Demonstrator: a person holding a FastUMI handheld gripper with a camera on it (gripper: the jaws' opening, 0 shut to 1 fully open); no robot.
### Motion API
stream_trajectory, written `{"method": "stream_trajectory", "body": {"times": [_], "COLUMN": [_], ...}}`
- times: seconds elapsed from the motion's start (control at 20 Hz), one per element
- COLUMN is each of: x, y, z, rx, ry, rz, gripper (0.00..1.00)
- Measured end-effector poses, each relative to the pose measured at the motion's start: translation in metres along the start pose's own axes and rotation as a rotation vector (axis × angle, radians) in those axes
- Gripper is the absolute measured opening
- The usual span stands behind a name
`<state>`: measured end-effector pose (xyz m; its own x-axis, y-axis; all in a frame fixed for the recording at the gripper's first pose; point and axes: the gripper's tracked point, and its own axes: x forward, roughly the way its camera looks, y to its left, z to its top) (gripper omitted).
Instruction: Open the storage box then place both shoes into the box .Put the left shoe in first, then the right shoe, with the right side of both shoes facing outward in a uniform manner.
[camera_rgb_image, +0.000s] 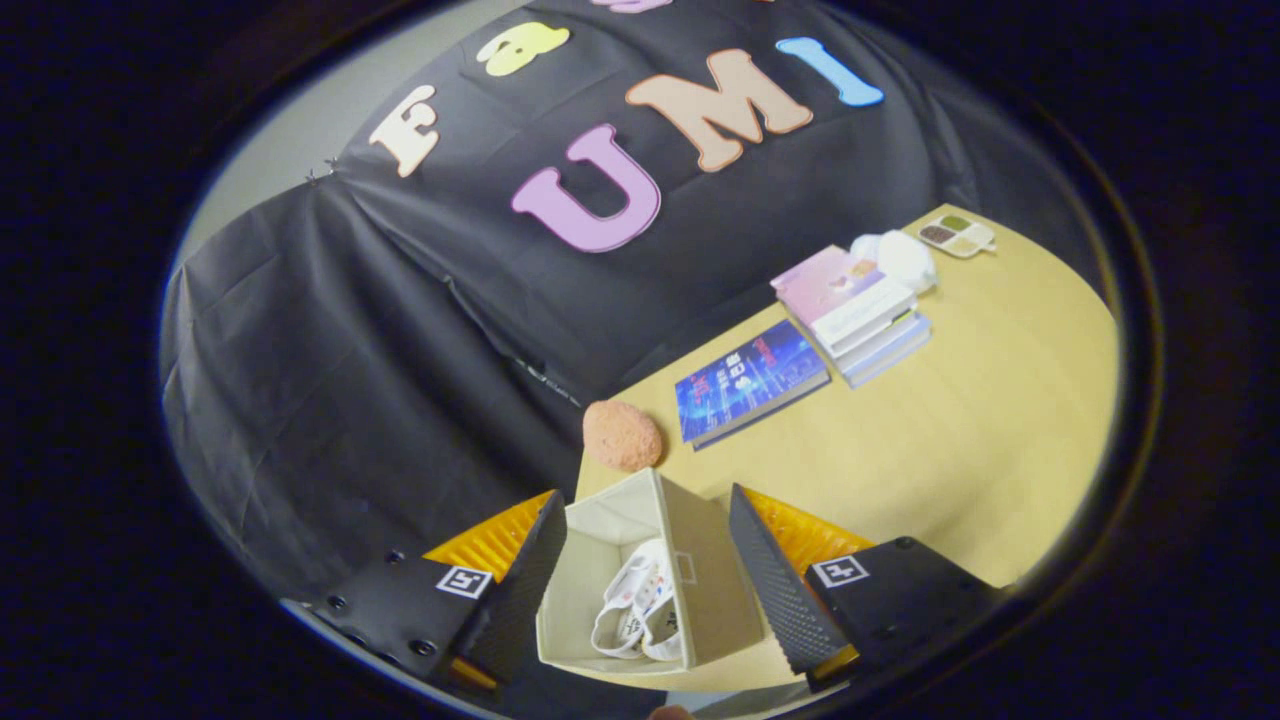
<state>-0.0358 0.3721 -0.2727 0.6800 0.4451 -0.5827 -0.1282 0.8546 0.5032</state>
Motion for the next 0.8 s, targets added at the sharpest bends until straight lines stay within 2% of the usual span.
{"method": "stream_trajectory", "body": {"times": [0.5, 0.8], "x": [-0.095, -0.147], "y": [-0.053, -0.077], "z": [0.087, 0.136], "rx": [-0.282, -0.373], "ry": [-0.241, -0.357], "rz": [-0.059, -0.07], "gripper": [1.0, 1.0]}}
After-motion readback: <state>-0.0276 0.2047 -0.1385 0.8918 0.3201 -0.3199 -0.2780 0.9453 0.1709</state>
